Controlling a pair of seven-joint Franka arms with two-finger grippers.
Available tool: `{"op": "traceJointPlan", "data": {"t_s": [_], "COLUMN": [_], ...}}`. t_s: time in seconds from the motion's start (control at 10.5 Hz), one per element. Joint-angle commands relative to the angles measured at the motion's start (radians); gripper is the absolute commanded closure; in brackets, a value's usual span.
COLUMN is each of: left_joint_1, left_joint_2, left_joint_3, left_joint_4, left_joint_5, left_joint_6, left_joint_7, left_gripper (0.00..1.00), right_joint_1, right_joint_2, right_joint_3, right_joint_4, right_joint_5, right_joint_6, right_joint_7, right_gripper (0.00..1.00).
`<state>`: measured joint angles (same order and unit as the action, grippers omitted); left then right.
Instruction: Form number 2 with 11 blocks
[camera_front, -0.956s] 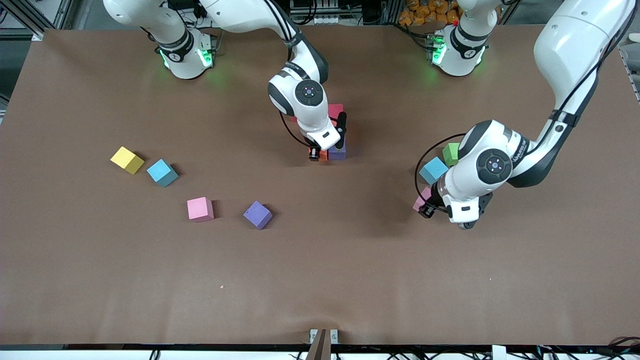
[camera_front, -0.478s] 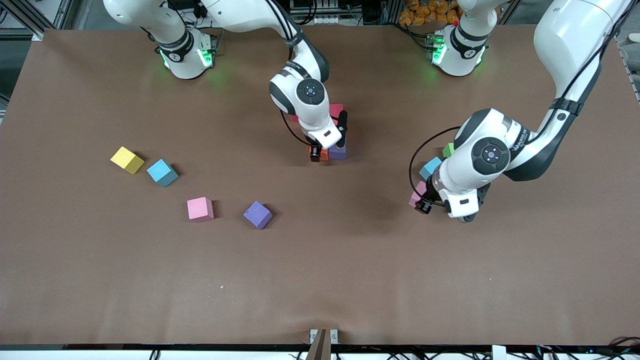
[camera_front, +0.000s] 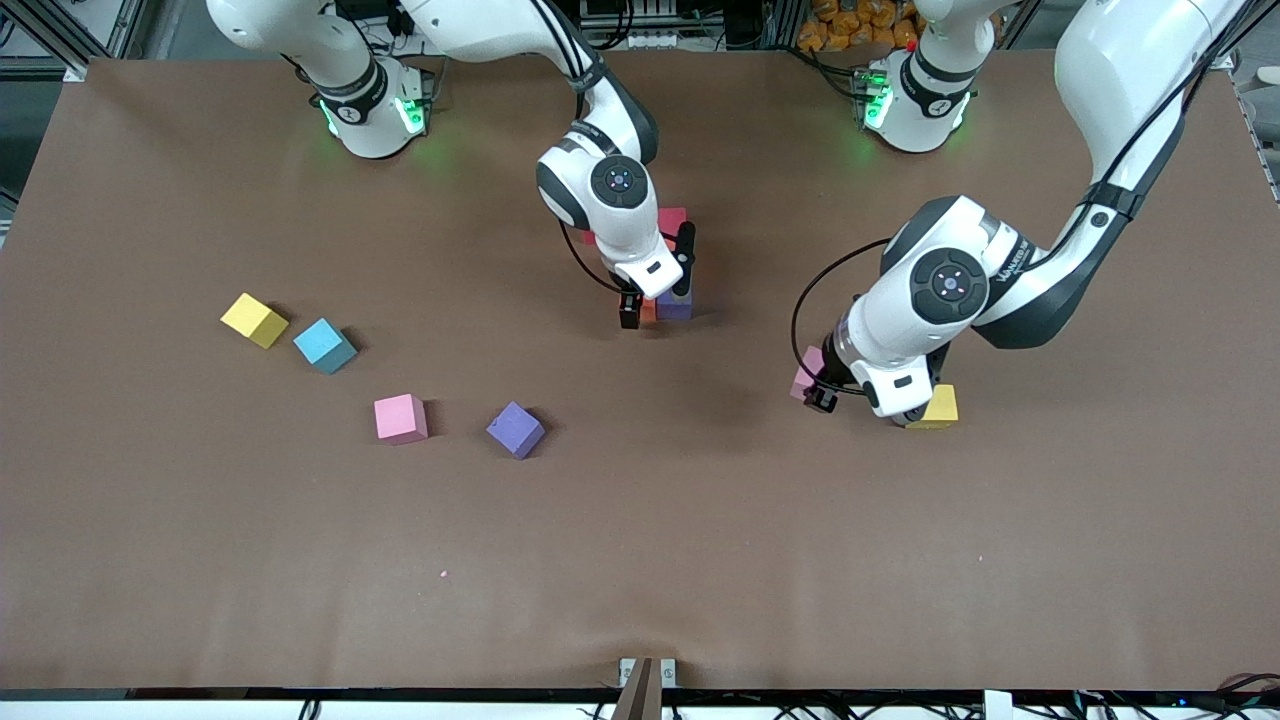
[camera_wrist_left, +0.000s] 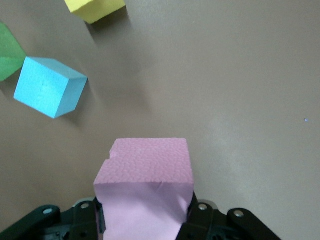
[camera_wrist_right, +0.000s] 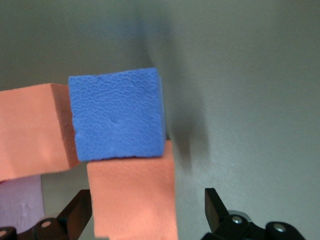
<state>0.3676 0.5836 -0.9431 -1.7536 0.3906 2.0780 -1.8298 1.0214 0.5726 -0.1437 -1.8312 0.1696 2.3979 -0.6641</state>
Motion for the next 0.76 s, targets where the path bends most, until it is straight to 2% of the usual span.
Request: {"op": "traceJointPlan", "data": {"t_s": [0.0,0.29,0.67], "left_joint_1": [0.001,-0.013,-0.103], "left_joint_2": [-0.014,-0.008,0.001], "left_joint_3": [-0.016,-0.049,-0.051], "left_joint_4": [0.012,0.017,0.019], "left_joint_5": [-0.045,-0.058,-0.058], "left_joint_6": [-0.021,-0.019,-0.009], "left_joint_7": [-0.029,-0.123,-0.271], "left_gripper": [0.67,0.67,0.68], "right_joint_1": [-0.026,-0.088,-0.265], "right_joint_2": [-0.068,-0.099,-0.085], "right_joint_3": [0.003,0.004,0.004], "right_joint_4": [-0.011,-0.007,0.030], "right_joint_5": [-0.012,-0.010,-0.007], "right_joint_6": [-0.074,-0.097,-0.095], "right_joint_7": [-0.003,0.000,0.011], "right_gripper": [0.00,0.00,0.00]}}
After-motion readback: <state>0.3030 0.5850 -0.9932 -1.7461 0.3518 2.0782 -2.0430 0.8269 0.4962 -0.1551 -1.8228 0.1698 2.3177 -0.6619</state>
